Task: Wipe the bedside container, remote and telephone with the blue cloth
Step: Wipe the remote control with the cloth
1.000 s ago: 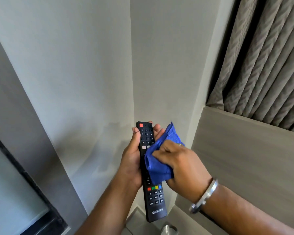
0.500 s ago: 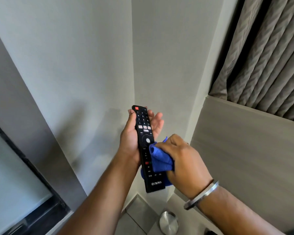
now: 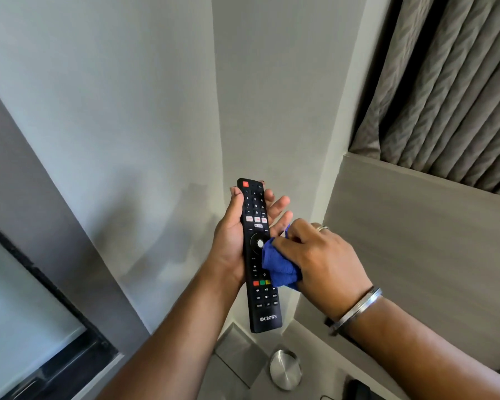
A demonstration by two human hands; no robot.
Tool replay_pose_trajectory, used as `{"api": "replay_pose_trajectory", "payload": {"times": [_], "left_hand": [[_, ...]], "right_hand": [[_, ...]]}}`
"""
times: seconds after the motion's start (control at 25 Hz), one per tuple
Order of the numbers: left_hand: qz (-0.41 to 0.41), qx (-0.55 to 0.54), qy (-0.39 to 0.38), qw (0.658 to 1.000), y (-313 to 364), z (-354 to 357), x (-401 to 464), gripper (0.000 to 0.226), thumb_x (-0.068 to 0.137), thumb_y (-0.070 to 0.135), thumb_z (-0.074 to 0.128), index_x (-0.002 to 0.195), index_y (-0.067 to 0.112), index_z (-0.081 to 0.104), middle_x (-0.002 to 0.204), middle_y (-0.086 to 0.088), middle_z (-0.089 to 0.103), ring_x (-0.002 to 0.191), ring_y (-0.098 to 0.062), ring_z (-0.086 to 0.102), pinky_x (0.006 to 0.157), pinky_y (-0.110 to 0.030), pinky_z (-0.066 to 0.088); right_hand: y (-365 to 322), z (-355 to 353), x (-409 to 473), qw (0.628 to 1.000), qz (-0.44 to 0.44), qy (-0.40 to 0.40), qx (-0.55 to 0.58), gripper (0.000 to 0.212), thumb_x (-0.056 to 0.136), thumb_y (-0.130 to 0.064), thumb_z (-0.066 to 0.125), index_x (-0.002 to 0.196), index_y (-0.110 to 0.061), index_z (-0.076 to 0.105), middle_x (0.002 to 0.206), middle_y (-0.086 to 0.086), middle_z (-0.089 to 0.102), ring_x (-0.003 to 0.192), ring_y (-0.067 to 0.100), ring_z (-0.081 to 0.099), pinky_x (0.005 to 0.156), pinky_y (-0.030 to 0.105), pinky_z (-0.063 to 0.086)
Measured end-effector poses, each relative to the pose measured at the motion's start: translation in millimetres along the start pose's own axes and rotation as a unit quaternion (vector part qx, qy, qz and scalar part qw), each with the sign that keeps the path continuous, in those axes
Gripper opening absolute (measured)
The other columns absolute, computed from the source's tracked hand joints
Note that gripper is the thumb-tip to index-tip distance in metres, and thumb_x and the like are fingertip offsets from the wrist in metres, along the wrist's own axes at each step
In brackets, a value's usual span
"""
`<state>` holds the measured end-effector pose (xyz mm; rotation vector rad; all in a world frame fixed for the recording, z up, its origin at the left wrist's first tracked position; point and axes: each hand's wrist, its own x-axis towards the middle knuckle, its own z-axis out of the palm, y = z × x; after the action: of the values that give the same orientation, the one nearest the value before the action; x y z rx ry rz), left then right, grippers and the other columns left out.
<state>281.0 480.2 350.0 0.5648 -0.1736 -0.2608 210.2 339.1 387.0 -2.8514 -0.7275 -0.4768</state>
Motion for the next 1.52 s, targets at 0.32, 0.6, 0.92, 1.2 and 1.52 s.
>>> {"api": "replay_pose_trajectory", "payload": {"times": [0.32,0.6,0.92,1.2,1.52], "left_hand": [[0.031,0.026,-0.017,0.999,1.1,5.4,2.9,0.049,0.094,0.053,0.048,0.122,0.014,0.057,0.103,-0.005,0.064,0.105,-0.026,0.068,0.088,-0.042,0.058],[0.059,0.052,0.031,0.996,-9.9,1.4,1.9,0.052,0.092,0.050,0.049,0.128,0.013,0.051,0.101,-0.006,0.064,0.100,-0.028,0.071,0.083,-0.042,0.059],[0.032,0.011,0.022,0.999,-7.9,-23.9,-8.3,0.051,0.100,0.054,0.034,0.117,0.013,0.060,0.101,-0.004,0.068,0.102,-0.025,0.071,0.084,-0.039,0.059],[-0.026,0.007,-0.008,1.000,-14.4,-12.4,-9.6,0.056,0.100,0.057,0.033,0.124,0.013,0.057,0.107,-0.004,0.069,0.103,-0.024,0.070,0.088,-0.039,0.059],[-0.027,-0.043,0.081,0.995,-33.9,-37.2,-12.6,0.053,0.101,0.054,0.033,0.103,0.009,0.061,0.095,-0.004,0.064,0.089,-0.022,0.072,0.076,-0.039,0.063]], "right_hand": [[-5.1,-1.5,0.2,0.999,0.038,0.023,0.016,0.023,0.067,-0.011,0.068,0.088,-0.020,0.070,0.082,0.004,0.061,0.060,0.026,0.055,0.050,0.035,0.051],[-12.3,6.5,-8.1,0.997,0.025,-0.018,0.067,0.018,0.068,-0.011,0.063,0.084,-0.018,0.067,0.085,0.002,0.054,0.066,0.024,0.053,0.056,0.036,0.050],[38.4,16.8,-31.0,0.938,0.117,-0.067,0.320,0.023,0.070,0.015,0.055,0.058,-0.004,0.053,0.062,0.006,0.048,0.060,0.008,0.045,0.058,0.033,0.040],[1.3,3.2,-30.0,0.985,0.060,0.034,0.161,0.033,0.067,-0.005,0.066,0.090,-0.028,0.070,0.080,-0.001,0.055,0.068,0.019,0.054,0.057,0.029,0.049],[-6.0,27.5,-62.8,0.992,-0.040,-0.071,0.098,0.029,0.068,-0.005,0.066,0.094,-0.018,0.067,0.083,0.002,0.056,0.064,0.023,0.054,0.054,0.037,0.052]]}}
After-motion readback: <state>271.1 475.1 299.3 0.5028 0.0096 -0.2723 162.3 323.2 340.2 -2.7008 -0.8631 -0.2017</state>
